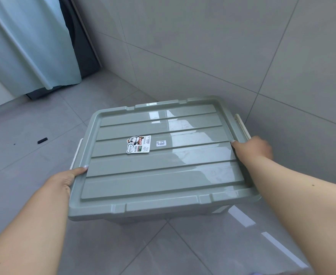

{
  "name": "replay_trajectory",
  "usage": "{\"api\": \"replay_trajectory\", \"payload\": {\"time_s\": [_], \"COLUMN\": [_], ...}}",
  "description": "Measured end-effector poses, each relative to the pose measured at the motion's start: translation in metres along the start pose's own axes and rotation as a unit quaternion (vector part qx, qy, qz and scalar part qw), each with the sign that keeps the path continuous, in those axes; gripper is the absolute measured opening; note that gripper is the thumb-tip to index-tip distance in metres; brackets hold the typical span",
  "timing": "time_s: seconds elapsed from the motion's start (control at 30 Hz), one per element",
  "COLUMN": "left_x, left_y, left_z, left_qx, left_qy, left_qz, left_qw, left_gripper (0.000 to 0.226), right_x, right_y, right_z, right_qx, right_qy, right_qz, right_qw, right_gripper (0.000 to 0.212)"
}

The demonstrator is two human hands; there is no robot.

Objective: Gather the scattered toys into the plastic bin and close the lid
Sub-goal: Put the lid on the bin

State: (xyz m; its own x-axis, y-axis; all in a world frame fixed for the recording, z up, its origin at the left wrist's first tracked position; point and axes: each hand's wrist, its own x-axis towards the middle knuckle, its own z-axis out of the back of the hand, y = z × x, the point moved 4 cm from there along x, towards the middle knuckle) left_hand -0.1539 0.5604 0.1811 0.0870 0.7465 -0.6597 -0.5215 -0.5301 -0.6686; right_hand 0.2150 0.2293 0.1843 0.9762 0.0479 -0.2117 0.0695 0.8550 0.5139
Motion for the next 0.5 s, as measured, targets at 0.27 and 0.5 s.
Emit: {"api": "replay_trajectory", "payload": {"time_s": [0.27, 0.5], "left_x": [0.062, 0.013], "left_y": [0.015, -0.005], "left_z": [0.022, 0.012], "left_qx": [0.049, 0.129], "left_qy": [-0.111, -0.165], "left_qz": [-0.1, -0.128], "left_qw": [0.988, 0.97], "left_gripper": [0.055, 0.042], "right_x": [-0.003, 0.0], "right_y": [0.002, 0.005], "right_z": [0.0, 0.002], "right_qx": [-0.043, -0.026], "right_qy": [-0.028, -0.026], "right_qz": [0.023, -0.012], "right_qw": [0.998, 0.999], "right_gripper": [0.062, 0.064]}}
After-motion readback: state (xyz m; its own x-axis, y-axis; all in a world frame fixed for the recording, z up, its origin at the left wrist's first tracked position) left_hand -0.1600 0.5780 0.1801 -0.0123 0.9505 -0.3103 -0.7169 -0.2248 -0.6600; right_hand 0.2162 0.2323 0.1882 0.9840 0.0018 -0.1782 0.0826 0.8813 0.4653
